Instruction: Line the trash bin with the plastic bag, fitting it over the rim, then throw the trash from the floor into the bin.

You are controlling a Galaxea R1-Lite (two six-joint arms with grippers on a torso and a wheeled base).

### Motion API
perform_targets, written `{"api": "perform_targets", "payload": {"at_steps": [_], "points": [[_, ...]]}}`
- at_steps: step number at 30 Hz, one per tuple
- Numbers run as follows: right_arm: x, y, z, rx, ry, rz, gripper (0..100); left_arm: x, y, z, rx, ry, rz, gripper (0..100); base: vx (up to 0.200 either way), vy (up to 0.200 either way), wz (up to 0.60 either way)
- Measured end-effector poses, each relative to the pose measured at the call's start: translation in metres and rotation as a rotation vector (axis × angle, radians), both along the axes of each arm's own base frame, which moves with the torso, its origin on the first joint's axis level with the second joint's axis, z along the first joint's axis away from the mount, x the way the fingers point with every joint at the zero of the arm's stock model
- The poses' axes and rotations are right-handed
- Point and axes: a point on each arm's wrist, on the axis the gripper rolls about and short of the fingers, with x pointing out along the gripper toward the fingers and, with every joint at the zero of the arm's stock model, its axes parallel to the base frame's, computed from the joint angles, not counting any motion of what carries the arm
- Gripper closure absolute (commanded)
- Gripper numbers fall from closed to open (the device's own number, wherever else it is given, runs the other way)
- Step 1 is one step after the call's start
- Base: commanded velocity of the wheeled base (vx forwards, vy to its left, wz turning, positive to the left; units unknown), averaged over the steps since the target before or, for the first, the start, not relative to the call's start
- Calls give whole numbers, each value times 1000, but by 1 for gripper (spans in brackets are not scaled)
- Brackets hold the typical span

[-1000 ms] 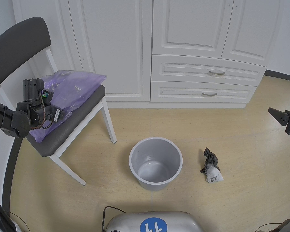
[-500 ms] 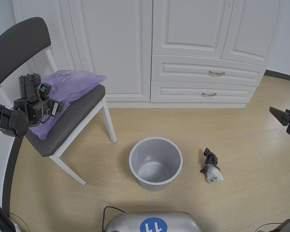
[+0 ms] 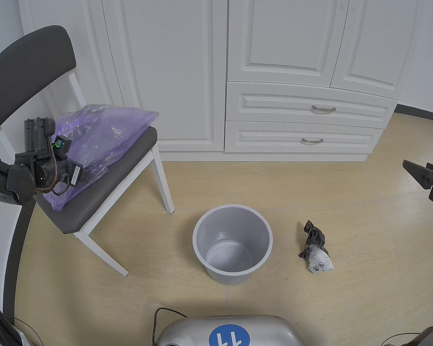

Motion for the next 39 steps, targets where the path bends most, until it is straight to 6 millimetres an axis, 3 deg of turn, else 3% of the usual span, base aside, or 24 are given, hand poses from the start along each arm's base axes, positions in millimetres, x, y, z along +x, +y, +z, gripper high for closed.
{"api": "perform_targets", "payload": {"at_steps": [11,23,30,39], "points": [[-2,0,2,0,-13,2,0,4,-2,15,22,-118,22,0,0,0,0],[-5,1,1,3,-13,29,0,-6,-8,11,20,-70,-5,0,0,0,0],[-6,1,1,4,-12,39,0,-12,-2,11,-29,18,-1,0,0,0,0],[-7,1,1,4,-16,38,0,-5,13,26,-24,-41,40,0,0,0,0]]}}
